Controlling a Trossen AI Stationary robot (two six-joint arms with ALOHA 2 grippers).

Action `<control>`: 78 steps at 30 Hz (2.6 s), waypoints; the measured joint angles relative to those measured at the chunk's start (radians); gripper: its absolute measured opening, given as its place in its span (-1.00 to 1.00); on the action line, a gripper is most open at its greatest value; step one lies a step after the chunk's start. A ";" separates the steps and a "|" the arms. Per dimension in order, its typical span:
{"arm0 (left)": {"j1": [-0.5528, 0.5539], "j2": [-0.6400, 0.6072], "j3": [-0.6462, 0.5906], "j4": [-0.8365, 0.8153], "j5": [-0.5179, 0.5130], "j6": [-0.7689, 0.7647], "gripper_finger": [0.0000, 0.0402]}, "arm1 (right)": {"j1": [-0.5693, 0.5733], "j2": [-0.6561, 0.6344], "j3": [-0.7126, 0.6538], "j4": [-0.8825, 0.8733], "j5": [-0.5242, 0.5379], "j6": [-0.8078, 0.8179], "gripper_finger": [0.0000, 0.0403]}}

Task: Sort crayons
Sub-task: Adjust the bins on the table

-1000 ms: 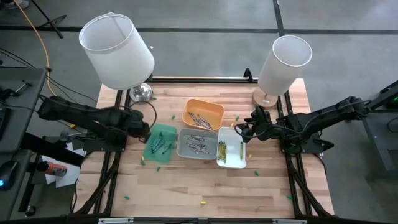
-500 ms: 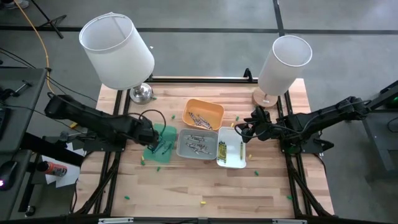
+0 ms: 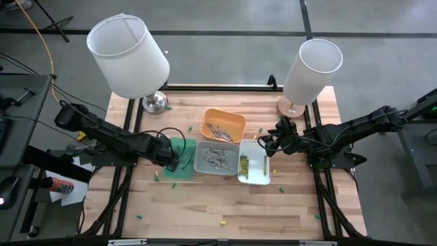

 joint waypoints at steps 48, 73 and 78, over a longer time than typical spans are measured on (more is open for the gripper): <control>0.093 -0.318 0.150 0.106 -0.341 0.332 -1.00 | -0.460 0.706 0.483 0.048 -0.460 -0.515 -0.98; 0.092 -0.306 0.150 0.137 -0.351 0.343 -1.00 | -0.397 0.823 0.603 -0.293 -0.499 -0.861 -1.00; 0.092 -0.306 0.150 0.137 -0.351 0.343 -1.00 | -0.397 0.823 0.603 -0.351 -0.483 -0.945 -1.00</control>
